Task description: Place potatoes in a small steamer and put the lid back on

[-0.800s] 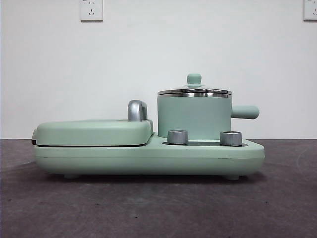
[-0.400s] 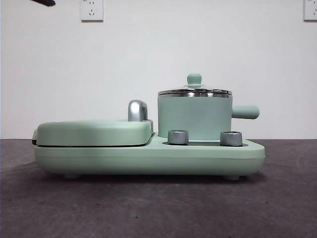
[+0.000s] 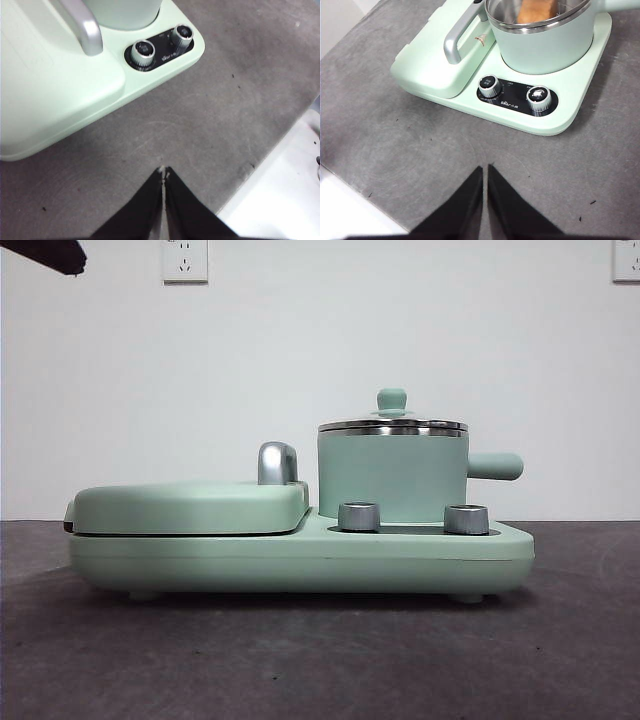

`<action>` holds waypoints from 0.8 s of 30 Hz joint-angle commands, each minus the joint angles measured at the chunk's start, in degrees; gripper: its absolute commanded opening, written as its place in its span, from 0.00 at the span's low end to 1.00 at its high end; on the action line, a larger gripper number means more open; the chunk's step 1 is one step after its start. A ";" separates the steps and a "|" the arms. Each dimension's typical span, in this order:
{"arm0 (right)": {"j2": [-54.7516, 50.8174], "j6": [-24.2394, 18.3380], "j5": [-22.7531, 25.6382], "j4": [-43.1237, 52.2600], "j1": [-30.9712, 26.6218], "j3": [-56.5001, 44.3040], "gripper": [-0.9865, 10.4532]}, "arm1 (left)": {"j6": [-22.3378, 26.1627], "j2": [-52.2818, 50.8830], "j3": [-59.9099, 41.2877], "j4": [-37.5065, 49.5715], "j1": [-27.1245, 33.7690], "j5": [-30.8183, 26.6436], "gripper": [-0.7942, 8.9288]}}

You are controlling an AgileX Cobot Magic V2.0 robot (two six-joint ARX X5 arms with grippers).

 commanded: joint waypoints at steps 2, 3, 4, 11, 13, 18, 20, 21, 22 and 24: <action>0.13 0.13 -0.07 0.59 0.37 0.22 0.10 | -0.22 0.24 0.46 0.37 -0.26 -0.09 0.09; 0.13 0.13 -0.07 0.59 0.37 0.22 0.10 | -0.22 0.24 0.46 0.35 -0.26 -0.09 0.09; 0.13 0.13 -0.07 0.59 0.37 0.22 0.10 | -0.22 0.22 0.46 0.44 -0.26 -0.09 0.09; 0.13 0.13 -0.07 0.59 0.37 0.22 0.10 | 4.98 -6.21 -7.72 13.90 3.65 -1.33 0.09; 0.13 0.13 -0.07 0.59 0.37 0.22 0.10 | 5.25 -11.19 -14.78 22.51 6.27 -1.33 0.09; 0.13 0.13 -0.09 0.59 0.37 0.22 0.10 | 4.98 -25.73 -34.51 39.41 14.75 -1.44 0.09; 0.13 0.13 -0.07 0.59 0.37 0.22 0.10 | 4.90 -30.60 -40.04 41.64 17.77 -2.62 0.09; 0.13 0.13 -0.07 0.59 0.37 0.22 0.10 | 4.87 -32.33 -41.79 41.62 18.82 -3.52 0.09; 0.13 0.13 -0.07 0.59 0.37 0.22 0.10 | 4.74 -33.99 -43.58 41.62 19.89 -4.35 0.09; 0.13 0.13 -0.07 0.59 0.37 0.22 0.10 | 4.48 -36.28 -46.14 41.46 21.46 -5.62 0.09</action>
